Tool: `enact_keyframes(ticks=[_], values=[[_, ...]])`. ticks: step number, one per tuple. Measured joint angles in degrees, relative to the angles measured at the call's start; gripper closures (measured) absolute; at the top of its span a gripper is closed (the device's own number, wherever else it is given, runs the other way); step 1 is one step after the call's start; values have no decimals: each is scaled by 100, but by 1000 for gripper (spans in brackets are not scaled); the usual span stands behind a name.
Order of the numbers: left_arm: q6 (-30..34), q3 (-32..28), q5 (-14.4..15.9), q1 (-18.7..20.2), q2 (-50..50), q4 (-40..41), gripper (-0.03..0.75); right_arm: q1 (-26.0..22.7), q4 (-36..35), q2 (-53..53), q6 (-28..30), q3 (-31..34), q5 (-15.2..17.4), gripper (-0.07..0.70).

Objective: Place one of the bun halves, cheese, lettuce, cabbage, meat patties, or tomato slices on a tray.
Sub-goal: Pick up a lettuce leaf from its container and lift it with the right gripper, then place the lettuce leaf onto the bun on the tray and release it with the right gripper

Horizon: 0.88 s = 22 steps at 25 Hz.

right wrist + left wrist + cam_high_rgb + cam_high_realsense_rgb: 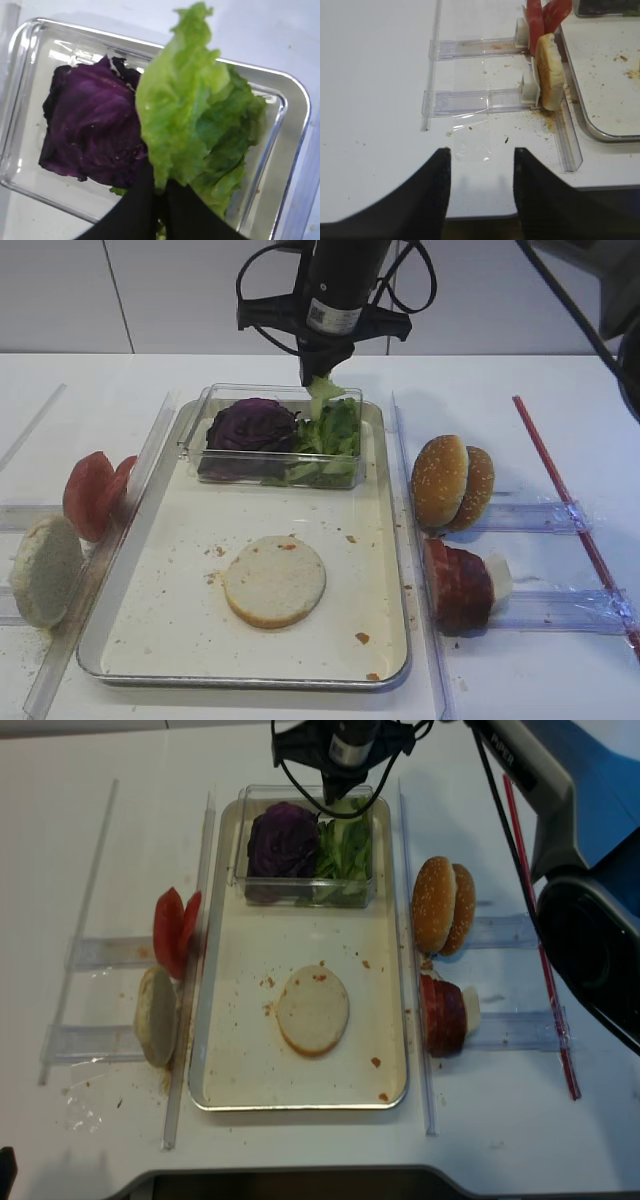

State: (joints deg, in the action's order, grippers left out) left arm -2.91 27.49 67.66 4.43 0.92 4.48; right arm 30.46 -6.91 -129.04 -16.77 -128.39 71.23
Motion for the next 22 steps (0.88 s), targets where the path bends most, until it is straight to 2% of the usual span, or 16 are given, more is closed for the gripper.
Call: enact_keyframes(ticks=[11, 22], values=[[0, 0, 0, 0, 0, 0, 429, 174, -261, 458, 63, 23, 24, 583], [0, 0, 0, 0, 0, 0, 429, 477, -340, 1222, 196, 1162, 34, 584]])
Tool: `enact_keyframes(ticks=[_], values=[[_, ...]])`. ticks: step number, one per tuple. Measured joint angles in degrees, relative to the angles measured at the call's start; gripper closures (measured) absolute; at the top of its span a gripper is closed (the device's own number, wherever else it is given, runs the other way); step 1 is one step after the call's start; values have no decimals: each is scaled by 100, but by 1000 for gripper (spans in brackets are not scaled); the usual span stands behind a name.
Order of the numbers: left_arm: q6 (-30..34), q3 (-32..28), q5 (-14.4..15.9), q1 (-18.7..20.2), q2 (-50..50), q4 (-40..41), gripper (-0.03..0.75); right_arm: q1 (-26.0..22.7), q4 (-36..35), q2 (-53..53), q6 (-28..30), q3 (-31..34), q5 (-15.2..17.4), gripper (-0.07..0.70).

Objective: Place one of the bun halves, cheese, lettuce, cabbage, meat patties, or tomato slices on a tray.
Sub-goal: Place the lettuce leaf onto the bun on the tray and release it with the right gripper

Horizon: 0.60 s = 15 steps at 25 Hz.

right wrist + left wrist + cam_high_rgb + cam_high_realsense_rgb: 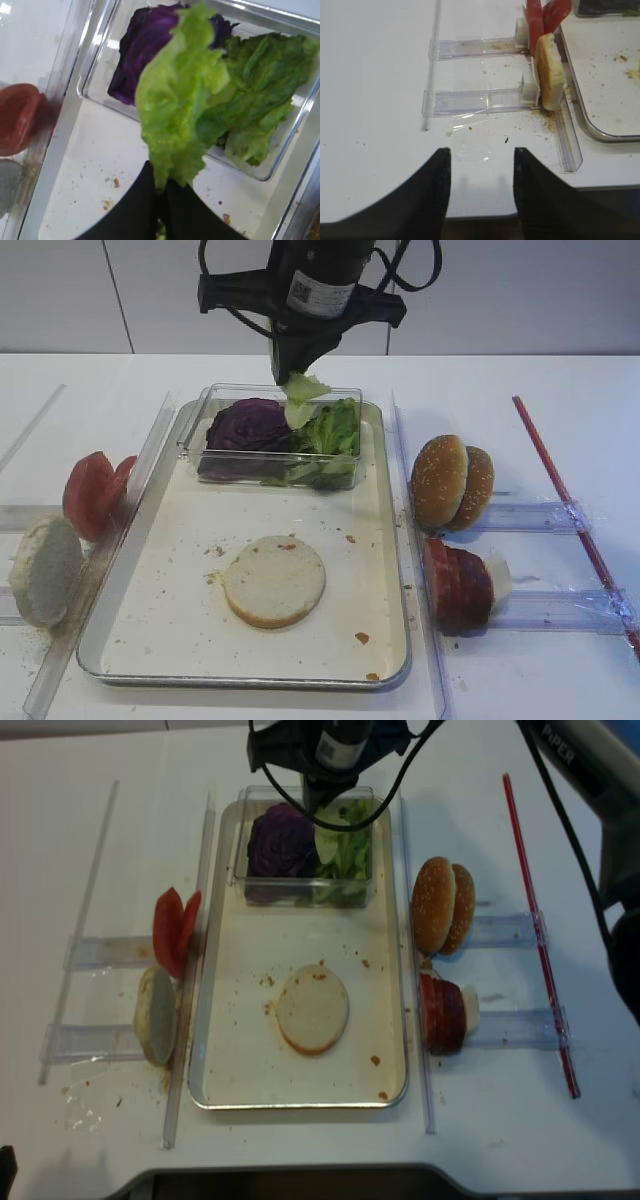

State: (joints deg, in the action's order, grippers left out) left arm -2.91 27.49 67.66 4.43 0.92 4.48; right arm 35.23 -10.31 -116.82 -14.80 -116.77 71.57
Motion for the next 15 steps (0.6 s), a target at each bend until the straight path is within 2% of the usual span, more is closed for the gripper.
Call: enact_keyframes(ticks=[8, 15], values=[[0, 0, 0, 0, 0, 0, 429, 424, -36, 475, 30, 1029, -12, 583], [0, 0, 0, 0, 0, 0, 429, 889, -36, 547, 43, 1578, -34, 583]])
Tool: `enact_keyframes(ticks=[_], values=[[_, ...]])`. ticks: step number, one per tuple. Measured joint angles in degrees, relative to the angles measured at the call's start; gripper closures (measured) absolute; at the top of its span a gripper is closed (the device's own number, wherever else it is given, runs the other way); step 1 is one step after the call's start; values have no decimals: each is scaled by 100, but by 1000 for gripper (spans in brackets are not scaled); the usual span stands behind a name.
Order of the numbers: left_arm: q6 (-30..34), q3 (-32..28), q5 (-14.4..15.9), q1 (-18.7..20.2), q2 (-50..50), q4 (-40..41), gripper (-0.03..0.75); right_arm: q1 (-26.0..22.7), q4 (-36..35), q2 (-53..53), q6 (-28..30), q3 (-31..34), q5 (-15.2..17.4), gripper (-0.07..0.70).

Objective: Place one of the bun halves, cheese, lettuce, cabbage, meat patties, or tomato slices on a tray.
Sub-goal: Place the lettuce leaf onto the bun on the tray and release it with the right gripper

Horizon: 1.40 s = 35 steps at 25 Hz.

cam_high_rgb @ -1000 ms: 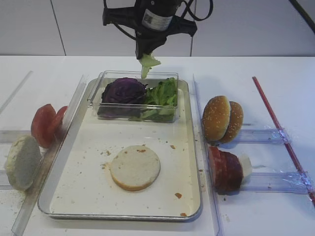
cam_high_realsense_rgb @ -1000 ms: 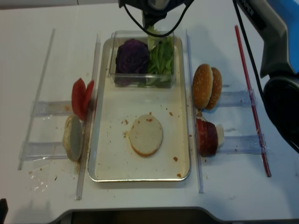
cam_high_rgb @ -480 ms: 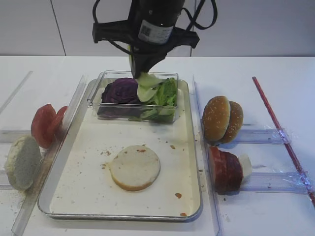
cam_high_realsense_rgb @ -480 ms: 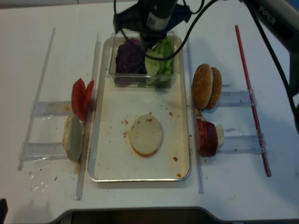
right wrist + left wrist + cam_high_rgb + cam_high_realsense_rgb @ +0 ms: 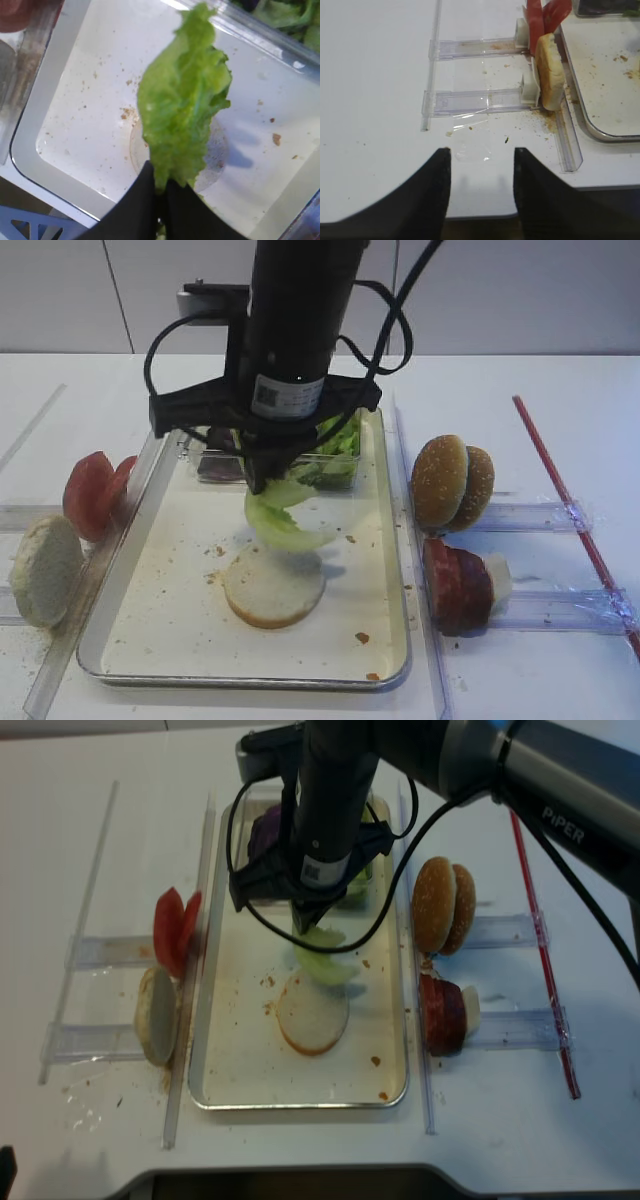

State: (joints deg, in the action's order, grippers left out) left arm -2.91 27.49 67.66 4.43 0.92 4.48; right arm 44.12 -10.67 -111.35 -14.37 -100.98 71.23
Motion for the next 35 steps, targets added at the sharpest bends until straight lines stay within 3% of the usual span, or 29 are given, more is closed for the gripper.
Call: enact_keyframes(ticks=[9, 35], values=[[0, 0, 0, 0, 0, 0, 429, 359, -28, 12, -12, 62, -22, 584], [0, 0, 0, 0, 0, 0, 429, 359, 90, -678, -12, 62, -67, 584]])
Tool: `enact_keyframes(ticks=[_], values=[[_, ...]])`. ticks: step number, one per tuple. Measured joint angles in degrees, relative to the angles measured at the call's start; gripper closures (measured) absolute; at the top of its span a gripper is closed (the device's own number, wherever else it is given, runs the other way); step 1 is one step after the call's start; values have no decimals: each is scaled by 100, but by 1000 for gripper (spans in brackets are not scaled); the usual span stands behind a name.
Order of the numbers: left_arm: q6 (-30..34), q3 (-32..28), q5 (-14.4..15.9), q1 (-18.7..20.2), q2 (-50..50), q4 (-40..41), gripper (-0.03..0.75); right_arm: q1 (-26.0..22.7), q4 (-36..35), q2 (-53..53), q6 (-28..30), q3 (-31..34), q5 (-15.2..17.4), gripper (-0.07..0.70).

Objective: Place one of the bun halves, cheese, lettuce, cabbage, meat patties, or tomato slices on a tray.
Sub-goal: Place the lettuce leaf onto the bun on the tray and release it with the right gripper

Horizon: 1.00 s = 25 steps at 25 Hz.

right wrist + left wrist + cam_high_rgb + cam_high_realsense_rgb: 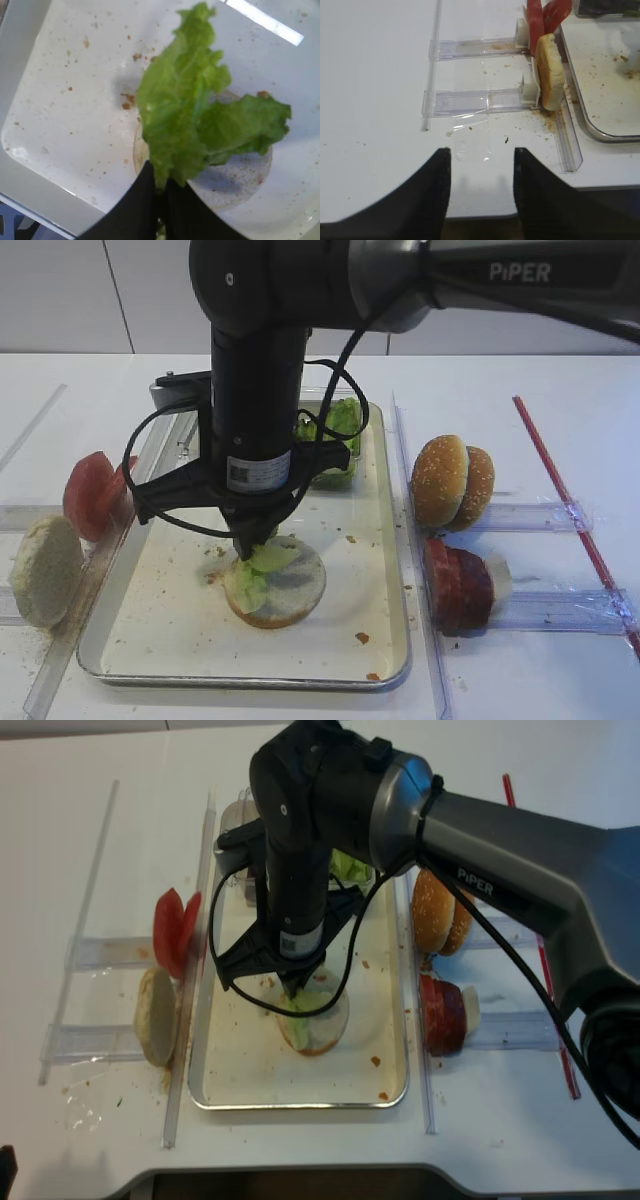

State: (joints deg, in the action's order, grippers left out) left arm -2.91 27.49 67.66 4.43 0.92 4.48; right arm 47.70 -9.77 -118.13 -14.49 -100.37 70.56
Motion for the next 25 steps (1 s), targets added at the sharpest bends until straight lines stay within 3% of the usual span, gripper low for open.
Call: enact_keyframes(ticks=[11, 14, 22, 25], values=[[0, 0, 0, 0, 0, 0, 429, 0, 14, -98, 0, 0, -12, 556], [0, 0, 0, 0, 0, 0, 429, 0, 14, -98, 0, 0, -12, 469], [0, 0, 0, 0, 0, 0, 429, 0, 51, -98, 0, 0, -12, 150], [0, 0, 0, 0, 0, 0, 429, 0, 89, -98, 0, 0, -12, 98]])
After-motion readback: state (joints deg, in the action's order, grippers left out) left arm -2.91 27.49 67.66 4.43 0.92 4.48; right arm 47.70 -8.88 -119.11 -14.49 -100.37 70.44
